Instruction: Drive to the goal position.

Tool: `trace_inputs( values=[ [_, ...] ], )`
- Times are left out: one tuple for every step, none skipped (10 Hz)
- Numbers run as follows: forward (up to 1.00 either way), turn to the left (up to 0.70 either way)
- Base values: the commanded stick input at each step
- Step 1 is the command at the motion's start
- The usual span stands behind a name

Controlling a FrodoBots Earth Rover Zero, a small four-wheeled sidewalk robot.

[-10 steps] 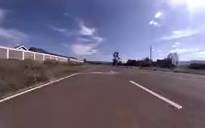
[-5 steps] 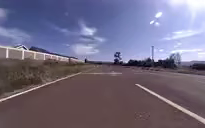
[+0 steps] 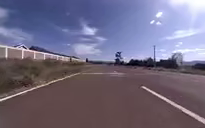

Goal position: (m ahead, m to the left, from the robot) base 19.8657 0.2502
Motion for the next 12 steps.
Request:
trace_inputs(
  values=[
    [1.0,0.0],
    [1.0,0.0],
    [1.0,0.0],
    [1.0,0.0],
    [1.0,0.0],
    [1.0,0.0],
    [1.0,0.0],
    [1.0,0.0],
    [1.0,0.0],
    [1.0,0.0],
    [1.0,0.0],
    [1.0,0.0]
  ],
)
